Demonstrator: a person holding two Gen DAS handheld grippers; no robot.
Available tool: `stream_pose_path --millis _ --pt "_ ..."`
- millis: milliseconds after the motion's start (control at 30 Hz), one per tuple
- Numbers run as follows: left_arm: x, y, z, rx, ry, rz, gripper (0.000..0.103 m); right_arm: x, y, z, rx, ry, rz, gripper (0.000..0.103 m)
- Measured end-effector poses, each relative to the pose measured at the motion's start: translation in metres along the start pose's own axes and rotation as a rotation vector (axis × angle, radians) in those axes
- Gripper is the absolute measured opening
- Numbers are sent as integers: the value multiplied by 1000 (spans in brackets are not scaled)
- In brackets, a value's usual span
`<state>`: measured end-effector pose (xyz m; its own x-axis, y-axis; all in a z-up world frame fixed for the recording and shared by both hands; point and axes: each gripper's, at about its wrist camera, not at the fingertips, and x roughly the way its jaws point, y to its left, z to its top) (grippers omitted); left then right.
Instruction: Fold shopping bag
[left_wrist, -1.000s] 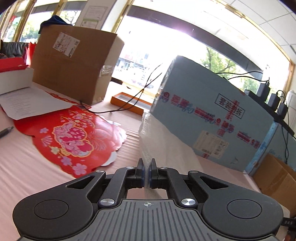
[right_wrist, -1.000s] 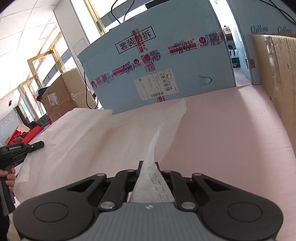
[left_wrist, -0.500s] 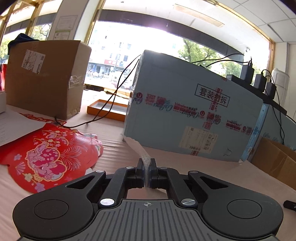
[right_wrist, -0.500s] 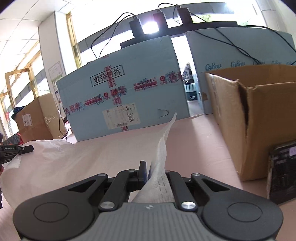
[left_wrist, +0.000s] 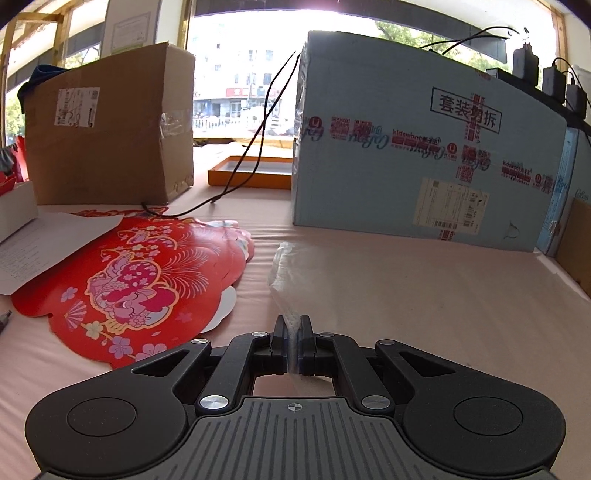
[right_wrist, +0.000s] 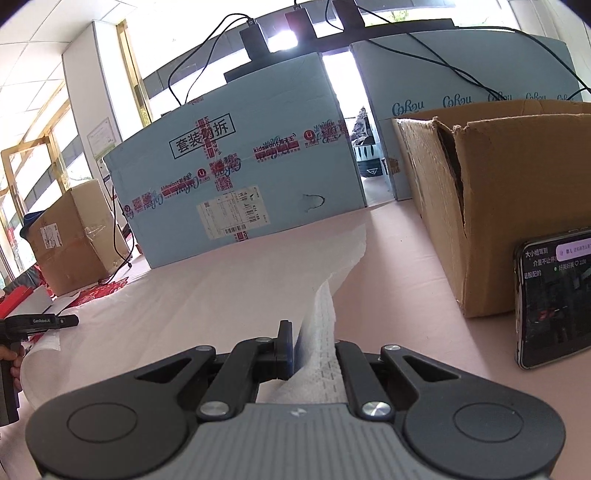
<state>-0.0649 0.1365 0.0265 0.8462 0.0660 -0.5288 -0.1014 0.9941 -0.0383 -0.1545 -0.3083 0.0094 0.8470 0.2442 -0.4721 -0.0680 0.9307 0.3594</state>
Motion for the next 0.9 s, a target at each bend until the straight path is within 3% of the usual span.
stream_pose_path --millis 267,367,433,500,600,767,900 --pt "-2 10 0 53 16 160 11 5 0 -1 2 34 7 6" --pt "-13 8 5 67 -24 214 31 7 0 -1 7 47 7 6" --pt "-21 3 8 91 -57 246 53 8 0 -1 6 52 7 6" --pt "-30 -7 14 136 -107 284 62 8 1 -1 3 56 6 6" --pt "-42 -23 20 165 -159 262 79 9 1 -1 5 59 5 6" --pt "-51 -53 22 218 -195 158 86 9 0 0 14 56 -3 6" --pt "-46 -76 12 248 -157 42 88 6 -3 1 23 39 -18 6"
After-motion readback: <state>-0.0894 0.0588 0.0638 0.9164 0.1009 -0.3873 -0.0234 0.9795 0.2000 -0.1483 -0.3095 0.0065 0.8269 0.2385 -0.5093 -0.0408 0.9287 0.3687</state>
